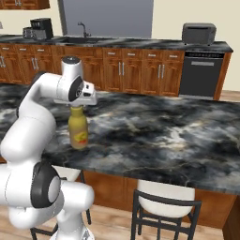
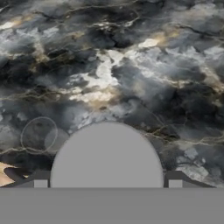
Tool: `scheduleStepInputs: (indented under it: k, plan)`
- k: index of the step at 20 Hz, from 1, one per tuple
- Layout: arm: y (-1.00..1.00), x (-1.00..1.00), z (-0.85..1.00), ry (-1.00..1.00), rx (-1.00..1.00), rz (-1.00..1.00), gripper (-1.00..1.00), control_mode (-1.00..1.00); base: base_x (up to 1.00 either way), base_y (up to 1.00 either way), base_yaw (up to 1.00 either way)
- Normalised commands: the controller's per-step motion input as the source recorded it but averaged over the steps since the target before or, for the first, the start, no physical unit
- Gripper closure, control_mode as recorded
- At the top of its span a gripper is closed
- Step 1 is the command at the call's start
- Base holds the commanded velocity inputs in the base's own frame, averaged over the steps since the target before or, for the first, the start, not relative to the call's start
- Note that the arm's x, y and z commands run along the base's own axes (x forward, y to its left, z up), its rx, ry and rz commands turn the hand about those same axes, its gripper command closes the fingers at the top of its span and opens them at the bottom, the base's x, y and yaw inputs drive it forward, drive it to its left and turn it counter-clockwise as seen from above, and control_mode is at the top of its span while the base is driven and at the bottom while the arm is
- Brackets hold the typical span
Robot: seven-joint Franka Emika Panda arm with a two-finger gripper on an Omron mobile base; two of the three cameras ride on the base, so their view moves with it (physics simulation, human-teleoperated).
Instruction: There is a wine glass and glass cup on the dining counter. Place the wine bottle next to the wine glass and the juice bottle next to the glass cup.
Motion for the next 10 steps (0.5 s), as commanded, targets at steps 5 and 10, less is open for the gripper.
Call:
scheduleStepInputs:
  k: [5, 10]
  plan:
    - [0.24, 0.07, -0.12, 0.00, 0.11, 0.09, 1.00, -1.00, 0.00, 0.00, 0.00]
    - [0.22, 0.13, -0.17, 0.00, 0.03, 0.06, 1.00, -1.00, 0.00, 0.00, 0.00]
